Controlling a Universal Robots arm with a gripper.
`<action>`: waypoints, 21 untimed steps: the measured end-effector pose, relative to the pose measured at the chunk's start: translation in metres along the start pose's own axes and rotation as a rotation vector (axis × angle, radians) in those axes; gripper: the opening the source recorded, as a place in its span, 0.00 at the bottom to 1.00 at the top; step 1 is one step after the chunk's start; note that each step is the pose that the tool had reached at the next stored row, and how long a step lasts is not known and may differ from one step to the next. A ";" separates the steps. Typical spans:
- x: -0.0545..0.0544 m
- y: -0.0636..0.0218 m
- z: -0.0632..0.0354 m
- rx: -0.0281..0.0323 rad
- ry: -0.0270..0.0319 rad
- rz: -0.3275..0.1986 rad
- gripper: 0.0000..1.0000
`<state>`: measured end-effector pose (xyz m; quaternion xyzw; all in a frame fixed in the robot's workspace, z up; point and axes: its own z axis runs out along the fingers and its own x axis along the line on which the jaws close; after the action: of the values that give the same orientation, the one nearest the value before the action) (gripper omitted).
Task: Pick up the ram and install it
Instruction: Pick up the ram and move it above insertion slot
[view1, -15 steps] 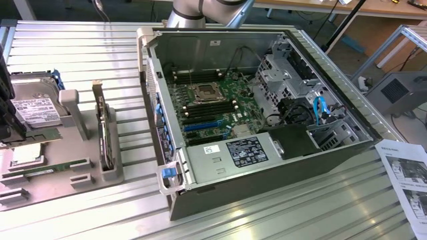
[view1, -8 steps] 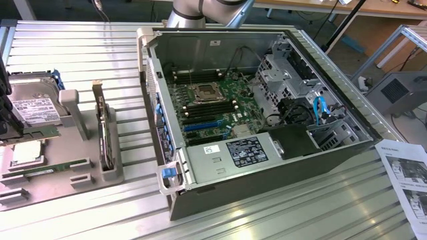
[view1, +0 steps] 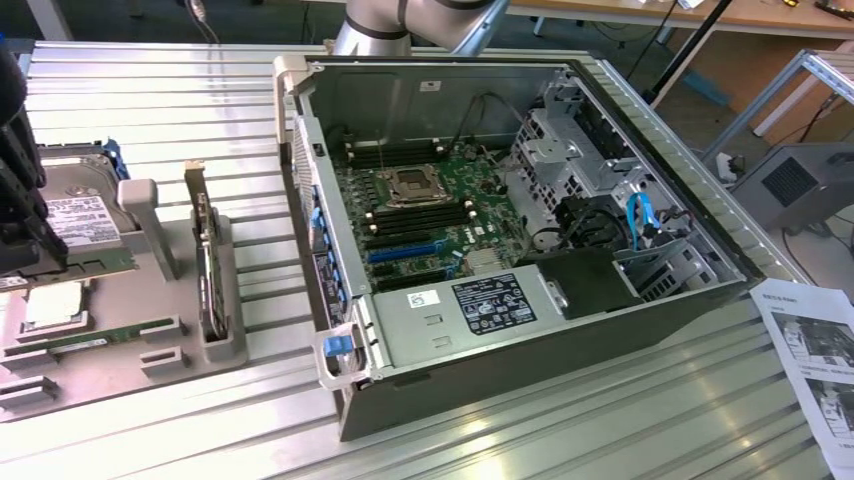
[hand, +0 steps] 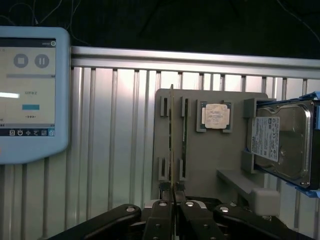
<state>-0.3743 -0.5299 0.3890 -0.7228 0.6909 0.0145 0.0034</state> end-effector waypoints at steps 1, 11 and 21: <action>0.000 -0.0029 0.0000 -0.0002 -0.0001 0.000 0.13; 0.001 -0.0285 -0.0004 -0.0018 -0.0001 0.000 0.13; 0.002 -0.0504 -0.0008 -0.0027 -0.0002 0.000 0.13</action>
<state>-0.3239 -0.5299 0.3890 -0.7228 0.6909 0.0155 0.0024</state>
